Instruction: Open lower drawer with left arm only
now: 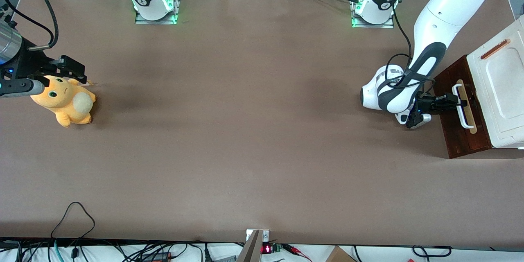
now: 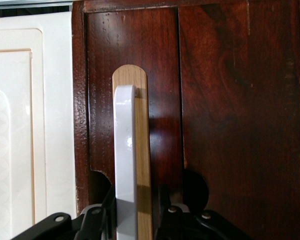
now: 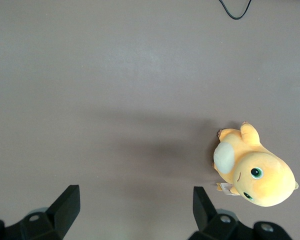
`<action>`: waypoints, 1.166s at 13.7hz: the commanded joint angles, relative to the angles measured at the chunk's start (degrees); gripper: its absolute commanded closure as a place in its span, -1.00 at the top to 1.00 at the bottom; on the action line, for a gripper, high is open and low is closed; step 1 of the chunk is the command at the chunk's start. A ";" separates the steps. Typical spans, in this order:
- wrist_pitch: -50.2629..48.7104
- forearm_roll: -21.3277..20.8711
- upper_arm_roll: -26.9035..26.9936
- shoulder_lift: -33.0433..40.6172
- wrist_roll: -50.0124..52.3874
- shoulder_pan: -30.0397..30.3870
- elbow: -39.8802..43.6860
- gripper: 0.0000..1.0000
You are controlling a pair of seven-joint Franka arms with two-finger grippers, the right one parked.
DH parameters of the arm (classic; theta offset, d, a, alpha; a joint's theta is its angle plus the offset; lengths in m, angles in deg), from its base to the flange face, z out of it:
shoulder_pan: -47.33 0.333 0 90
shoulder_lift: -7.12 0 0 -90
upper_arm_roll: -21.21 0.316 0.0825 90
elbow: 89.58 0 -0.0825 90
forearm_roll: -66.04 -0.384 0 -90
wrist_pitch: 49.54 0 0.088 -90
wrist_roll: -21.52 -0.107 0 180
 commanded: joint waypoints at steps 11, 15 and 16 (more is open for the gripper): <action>0.18 -1.46 0.08 0.37 0.70 0.49 0.00 -0.41; 0.18 -1.46 0.08 0.37 0.70 0.58 0.00 -0.86; 0.18 -1.55 0.08 0.37 0.70 0.67 0.00 -0.95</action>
